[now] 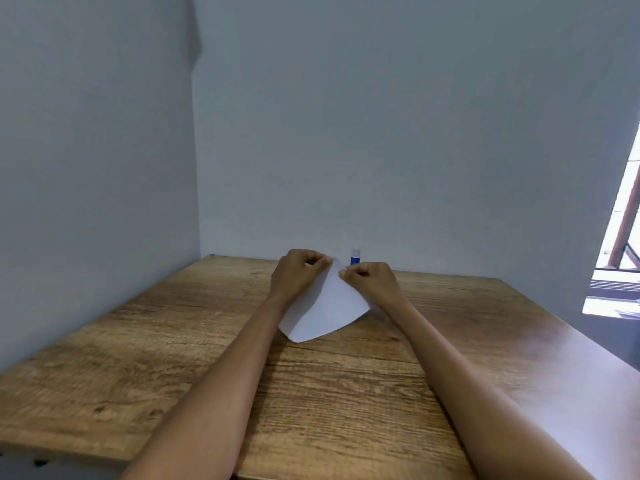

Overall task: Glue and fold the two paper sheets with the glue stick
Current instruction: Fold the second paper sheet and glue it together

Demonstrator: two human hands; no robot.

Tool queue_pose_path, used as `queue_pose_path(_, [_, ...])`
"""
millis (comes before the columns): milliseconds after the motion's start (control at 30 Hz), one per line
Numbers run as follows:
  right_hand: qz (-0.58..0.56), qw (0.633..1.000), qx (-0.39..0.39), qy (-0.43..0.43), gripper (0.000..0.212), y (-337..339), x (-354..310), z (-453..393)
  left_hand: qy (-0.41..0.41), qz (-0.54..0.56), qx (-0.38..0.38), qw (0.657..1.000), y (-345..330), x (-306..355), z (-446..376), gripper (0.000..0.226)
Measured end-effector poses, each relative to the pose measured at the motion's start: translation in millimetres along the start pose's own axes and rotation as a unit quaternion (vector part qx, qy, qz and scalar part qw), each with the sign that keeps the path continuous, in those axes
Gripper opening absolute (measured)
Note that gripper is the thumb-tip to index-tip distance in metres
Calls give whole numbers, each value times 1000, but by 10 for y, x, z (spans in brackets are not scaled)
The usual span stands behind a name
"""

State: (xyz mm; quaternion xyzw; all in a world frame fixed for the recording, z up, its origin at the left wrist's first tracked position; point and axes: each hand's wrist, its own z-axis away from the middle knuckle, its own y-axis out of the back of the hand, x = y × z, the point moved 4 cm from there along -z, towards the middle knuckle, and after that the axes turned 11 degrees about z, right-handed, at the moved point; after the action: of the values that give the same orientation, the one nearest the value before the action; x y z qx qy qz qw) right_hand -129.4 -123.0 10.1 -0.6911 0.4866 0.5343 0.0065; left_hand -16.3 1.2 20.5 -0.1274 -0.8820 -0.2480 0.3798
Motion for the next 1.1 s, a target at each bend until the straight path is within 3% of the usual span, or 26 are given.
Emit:
queue_pose_path(133, [0, 1000, -5, 16, 22, -76, -67, 32, -10, -2, -19, 1000, -64, 7, 12, 23])
queue_pose_path(267, [-10, 1000, -20, -11, 14, 29, 40, 8, 35, 74, 88, 993, 119, -68, -22, 23])
queue_pose_path(433, [-37, 998, -5, -55, 9, 122, 184, 9, 84, 126, 148, 977, 220, -162, -29, 21])
queue_pose_path(600, [-94, 992, -54, -69, 25, -19, 104, 8, 82, 138, 154, 975, 118, -97, 6, 21])
queue_pose_path(733, [-176, 980, -17, -95, 43, 46, 106, -1, 86, 136, 187, 969, 180, -113, 29, 26])
queue_pose_path(1000, [-142, 981, -40, -124, 26, -27, 179, 28, 80, 150, 157, 973, 138, -90, 48, 29])
queue_pose_path(1100, [-160, 978, -20, -131, 34, 12, 187, 14, 88, 168, 176, 966, 146, -110, 32, 31])
